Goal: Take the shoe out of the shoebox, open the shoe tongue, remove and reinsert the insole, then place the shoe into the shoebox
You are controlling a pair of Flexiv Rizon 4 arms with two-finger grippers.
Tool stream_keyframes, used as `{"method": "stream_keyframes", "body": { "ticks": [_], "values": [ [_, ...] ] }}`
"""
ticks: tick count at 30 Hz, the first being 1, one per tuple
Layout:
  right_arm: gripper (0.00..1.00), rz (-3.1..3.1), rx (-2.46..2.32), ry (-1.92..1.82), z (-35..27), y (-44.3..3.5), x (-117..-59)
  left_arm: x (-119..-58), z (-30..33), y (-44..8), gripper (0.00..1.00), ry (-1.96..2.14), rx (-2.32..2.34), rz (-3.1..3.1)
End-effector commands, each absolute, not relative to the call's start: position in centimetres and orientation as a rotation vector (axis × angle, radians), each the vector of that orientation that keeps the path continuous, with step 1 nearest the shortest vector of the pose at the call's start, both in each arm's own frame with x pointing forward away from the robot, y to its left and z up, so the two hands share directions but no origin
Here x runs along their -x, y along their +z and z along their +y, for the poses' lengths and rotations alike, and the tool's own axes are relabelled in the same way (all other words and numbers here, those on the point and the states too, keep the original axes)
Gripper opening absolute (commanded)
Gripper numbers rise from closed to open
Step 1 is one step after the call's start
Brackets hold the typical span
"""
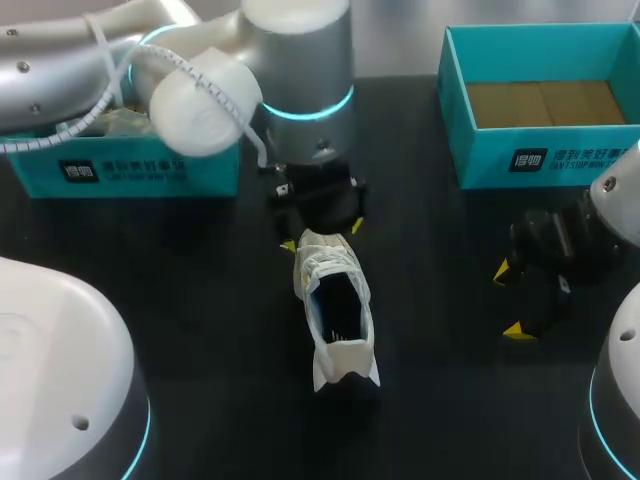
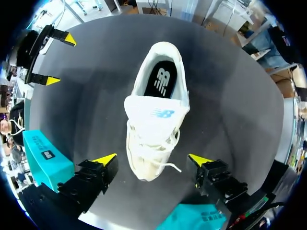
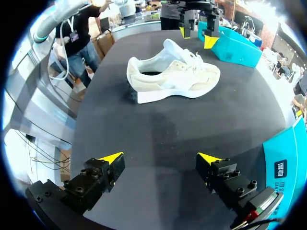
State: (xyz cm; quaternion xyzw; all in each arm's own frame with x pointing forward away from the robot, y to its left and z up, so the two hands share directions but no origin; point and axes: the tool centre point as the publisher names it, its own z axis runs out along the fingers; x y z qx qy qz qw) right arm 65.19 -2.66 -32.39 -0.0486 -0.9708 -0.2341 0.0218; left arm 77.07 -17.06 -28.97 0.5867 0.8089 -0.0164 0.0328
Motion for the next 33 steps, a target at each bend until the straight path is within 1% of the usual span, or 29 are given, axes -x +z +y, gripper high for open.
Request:
{"method": "stream_keyframes", "body": {
  "ticks": [1,4,5,8,12,16,20,21,23,33],
  "values": [
    [1.00,-3.010,0.152,-0.721,-2.6,-32.4,-65.1,-78.3,-17.3,-28.9,0.52,-0.092,-1.844,2.487],
    [1.00,-3.010,0.152,-0.721,-2.6,-32.4,-65.1,-78.6,-17.7,-28.7,0.48,-0.135,-1.862,2.479],
    [1.00,-3.010,0.152,-0.721,-2.6,-32.4,-65.1,-78.5,-17.8,-28.7,0.43,-0.136,-1.863,2.478],
    [1.00,-3.010,0.152,-0.721,-2.6,-32.4,-65.1,-78.0,-18.1,-28.6,0.40,-0.157,-1.888,2.472],
    [1.00,-3.010,0.152,-0.721,-2.6,-32.4,-65.1,-77.0,-18.4,-28.8,0.41,-0.173,-1.895,2.488],
    [1.00,-3.010,0.152,-0.721,-2.6,-32.4,-65.1,-76.0,-18.2,-29.1,0.39,-0.209,-1.919,2.473],
    [1.00,-3.010,0.152,-0.721,-2.6,-32.4,-65.1,-75.4,-18.3,-30.0,0.41,-0.214,-1.947,2.465],
    [1.00,-3.010,0.152,-0.721,-2.6,-32.4,-65.1,-75.2,-18.3,-30.2,0.41,-0.231,-1.956,2.471],
    [1.00,-3.010,0.152,-0.721,-2.6,-32.4,-65.1,-74.7,-18.2,-30.5,0.36,-0.236,-1.967,2.473],
    [1.00,-3.010,0.152,-0.721,-2.6,-32.4,-65.1,-72.0,-18.8,-33.1,0.35,-0.311,-2.076,2.446]
  ]
}}
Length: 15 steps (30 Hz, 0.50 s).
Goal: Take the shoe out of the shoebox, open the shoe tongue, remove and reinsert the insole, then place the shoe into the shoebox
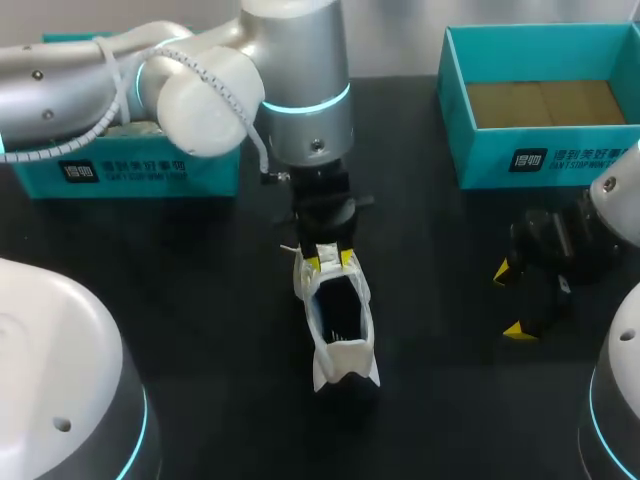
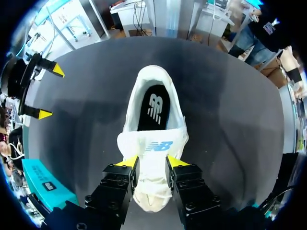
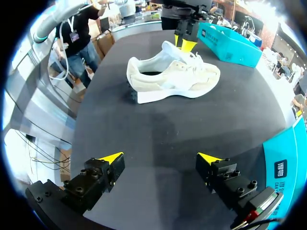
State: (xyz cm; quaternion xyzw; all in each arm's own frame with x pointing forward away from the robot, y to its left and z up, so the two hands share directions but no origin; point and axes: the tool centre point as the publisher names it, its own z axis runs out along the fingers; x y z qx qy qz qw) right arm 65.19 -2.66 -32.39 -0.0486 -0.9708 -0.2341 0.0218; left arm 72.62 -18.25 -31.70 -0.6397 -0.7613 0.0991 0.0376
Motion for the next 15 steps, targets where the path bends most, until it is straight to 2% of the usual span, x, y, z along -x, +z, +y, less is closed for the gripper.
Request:
{"method": "stream_keyframes", "body": {
  "ticks": [1,9,15],
  "values": [
    [1.00,-3.010,0.152,-0.721,-2.6,-32.4,-65.1,-71.7,-18.7,-33.2,0.36,0.293,1.971,-2.320],
    [1.00,-3.010,0.152,-0.721,-2.6,-32.4,-65.1,-72.3,-18.2,-30.7,0.38,0.307,2.012,-2.350],
    [1.00,-3.010,0.152,-0.721,-2.6,-32.4,-65.1,-71.9,-19.2,-31.7,0.36,0.318,2.020,-2.329]
  ]
}}
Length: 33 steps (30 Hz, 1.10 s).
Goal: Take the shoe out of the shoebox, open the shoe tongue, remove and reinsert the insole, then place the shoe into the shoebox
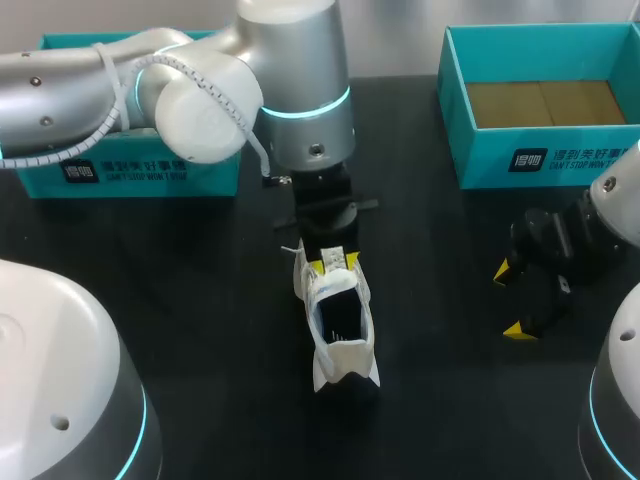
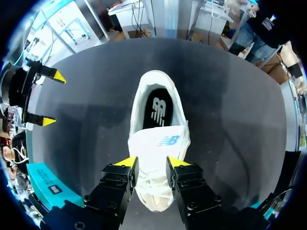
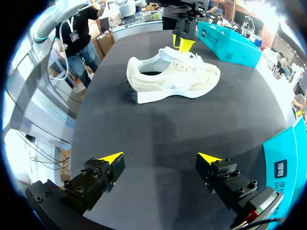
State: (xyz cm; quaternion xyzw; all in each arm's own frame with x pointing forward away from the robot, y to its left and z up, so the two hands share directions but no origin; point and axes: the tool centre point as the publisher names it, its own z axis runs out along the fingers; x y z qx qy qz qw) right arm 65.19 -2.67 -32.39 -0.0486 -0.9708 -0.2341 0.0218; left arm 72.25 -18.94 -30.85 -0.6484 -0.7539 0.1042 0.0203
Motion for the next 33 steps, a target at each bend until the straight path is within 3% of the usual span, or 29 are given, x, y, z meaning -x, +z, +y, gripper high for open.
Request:
{"method": "stream_keyframes", "body": {
  "ticks": [1,13,26,33],
  "values": [
    [1.00,-3.010,0.152,-0.721,-2.6,-32.4,-65.1,-71.8,-19.4,-31.8,0.35,0.321,2.023,-2.319],
    [1.00,-3.010,0.152,-0.721,-2.6,-32.4,-65.1,-69.6,-20.1,-34.5,0.27,0.295,2.051,-2.232],
    [1.00,-3.010,0.152,-0.721,-2.6,-32.4,-65.1,-71.2,-18.6,-31.5,0.33,0.368,2.039,-2.325],
    [1.00,-3.010,0.152,-0.721,-2.6,-32.4,-65.1,-72.1,-19.2,-32.9,0.33,0.353,2.014,-2.316]
  ]
}}
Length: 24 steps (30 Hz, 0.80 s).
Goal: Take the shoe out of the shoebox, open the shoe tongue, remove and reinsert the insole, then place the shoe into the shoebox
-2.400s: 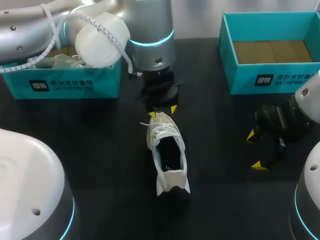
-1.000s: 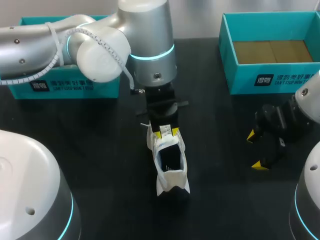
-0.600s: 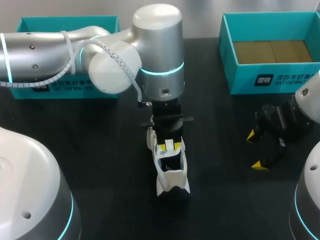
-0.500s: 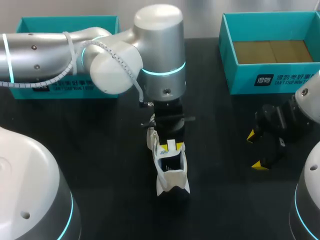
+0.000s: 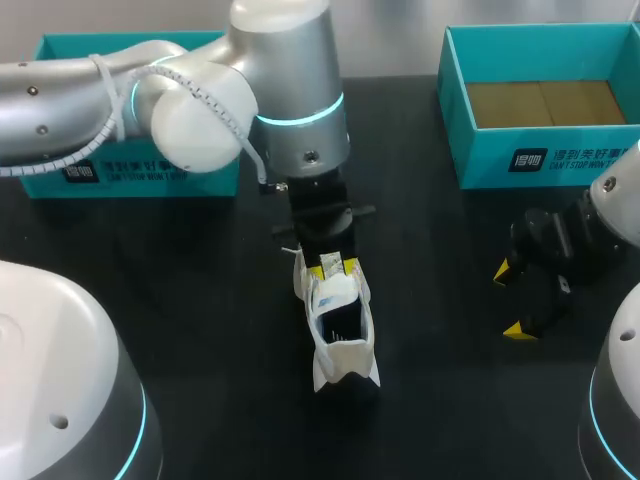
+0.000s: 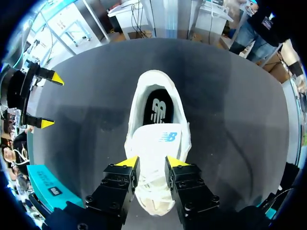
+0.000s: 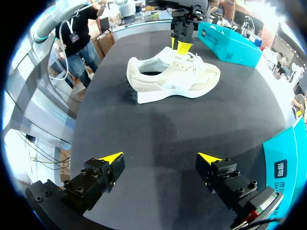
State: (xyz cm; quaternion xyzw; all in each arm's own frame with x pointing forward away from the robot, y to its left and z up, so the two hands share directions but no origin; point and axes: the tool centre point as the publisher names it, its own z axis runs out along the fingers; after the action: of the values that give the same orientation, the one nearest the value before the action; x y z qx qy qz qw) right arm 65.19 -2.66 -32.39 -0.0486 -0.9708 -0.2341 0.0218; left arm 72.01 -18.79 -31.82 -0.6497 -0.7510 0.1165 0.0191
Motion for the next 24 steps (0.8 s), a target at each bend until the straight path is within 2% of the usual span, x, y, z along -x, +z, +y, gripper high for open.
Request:
{"method": "stream_keyframes", "body": {
  "ticks": [1,16,24],
  "values": [
    [1.00,-3.010,0.152,-0.721,-2.6,-32.4,-65.1,-72.0,-19.3,-33.1,0.33,0.357,2.014,-2.303],
    [1.00,-3.010,0.152,-0.721,-2.6,-32.4,-65.1,-69.9,-21.1,-36.6,0.31,0.333,1.986,-2.226],
    [1.00,-3.010,0.152,-0.721,-2.6,-32.4,-65.1,-69.4,-20.6,-34.5,0.31,0.344,2.010,-2.243]
  ]
}}
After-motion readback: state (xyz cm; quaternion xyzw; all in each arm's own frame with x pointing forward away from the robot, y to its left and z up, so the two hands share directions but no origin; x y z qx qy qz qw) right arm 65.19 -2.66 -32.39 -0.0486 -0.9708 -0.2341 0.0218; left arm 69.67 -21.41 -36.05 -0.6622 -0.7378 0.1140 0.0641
